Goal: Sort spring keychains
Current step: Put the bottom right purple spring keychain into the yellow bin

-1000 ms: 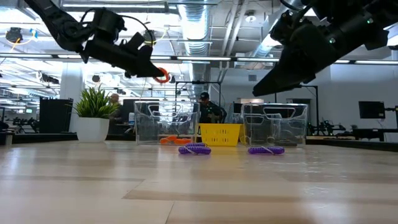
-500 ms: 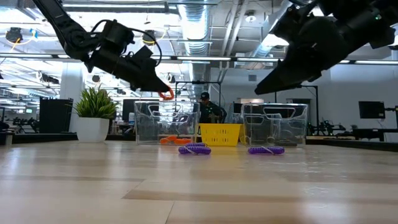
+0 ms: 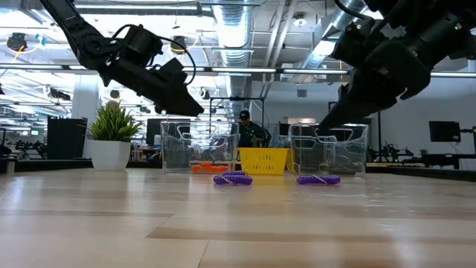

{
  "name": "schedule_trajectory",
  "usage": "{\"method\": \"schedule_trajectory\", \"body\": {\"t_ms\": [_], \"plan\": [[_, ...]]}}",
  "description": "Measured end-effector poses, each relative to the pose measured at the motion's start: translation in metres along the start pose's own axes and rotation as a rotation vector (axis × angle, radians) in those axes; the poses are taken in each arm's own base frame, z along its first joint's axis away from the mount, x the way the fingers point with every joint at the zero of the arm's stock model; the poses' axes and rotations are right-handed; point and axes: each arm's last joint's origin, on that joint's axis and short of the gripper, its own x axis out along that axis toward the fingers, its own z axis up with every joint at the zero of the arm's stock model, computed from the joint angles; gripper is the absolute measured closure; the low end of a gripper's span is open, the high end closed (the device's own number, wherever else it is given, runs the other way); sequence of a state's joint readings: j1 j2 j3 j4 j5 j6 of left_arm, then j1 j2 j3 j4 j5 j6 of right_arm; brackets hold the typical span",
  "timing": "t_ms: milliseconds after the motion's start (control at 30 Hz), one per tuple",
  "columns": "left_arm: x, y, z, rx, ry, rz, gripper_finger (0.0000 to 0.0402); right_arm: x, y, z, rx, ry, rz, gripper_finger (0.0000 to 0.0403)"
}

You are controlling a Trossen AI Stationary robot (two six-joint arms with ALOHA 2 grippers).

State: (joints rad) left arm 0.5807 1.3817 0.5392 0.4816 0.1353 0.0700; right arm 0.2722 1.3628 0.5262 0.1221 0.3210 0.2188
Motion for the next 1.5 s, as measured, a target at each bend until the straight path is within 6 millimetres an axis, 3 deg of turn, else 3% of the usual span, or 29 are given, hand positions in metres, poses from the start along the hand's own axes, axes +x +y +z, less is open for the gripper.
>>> {"method": "schedule_trajectory", "body": {"t_ms": [267, 567, 800, 1033, 1167, 1267, 1400, 1500], "plan": [[0.002, -0.049, 0.007, 0.04, -0.061, -0.169, 0.0203, 0.011, -0.009, -0.007, -0.002, 0.068, -0.049, 0.0251], [-0.007, -0.107, 0.007, 0.141, -0.082, -0.355, 0.0217, 0.057, -0.016, -0.035, 0.009, 0.167, -0.104, 0.0252], [-0.01, -0.115, 0.007, 0.154, -0.092, -0.343, 0.0225, 0.068, -0.016, -0.042, 0.058, 0.191, -0.113, 0.0274], [-0.01, -0.115, 0.007, 0.148, -0.091, -0.343, 0.0227, 0.062, -0.012, -0.039, 0.099, 0.178, -0.079, 0.0386], [-0.01, -0.115, 0.007, 0.146, -0.091, -0.343, 0.0229, 0.051, -0.003, -0.025, 0.06, 0.145, -0.074, 0.0382], [-0.01, -0.115, 0.007, 0.146, -0.094, -0.344, 0.0229, 0.039, -0.001, 0.014, 0.015, 0.017, -0.111, 0.0394], [-0.01, -0.115, 0.007, 0.145, -0.096, -0.344, 0.023, 0.026, -0.019, 0.059, -0.042, -0.053, -0.233, 0.0394], [-0.01, -0.115, 0.007, 0.141, -0.095, -0.344, 0.023, 0.015, -0.044, 0.096, -0.042, -0.071, -0.309, 0.0399]]}}
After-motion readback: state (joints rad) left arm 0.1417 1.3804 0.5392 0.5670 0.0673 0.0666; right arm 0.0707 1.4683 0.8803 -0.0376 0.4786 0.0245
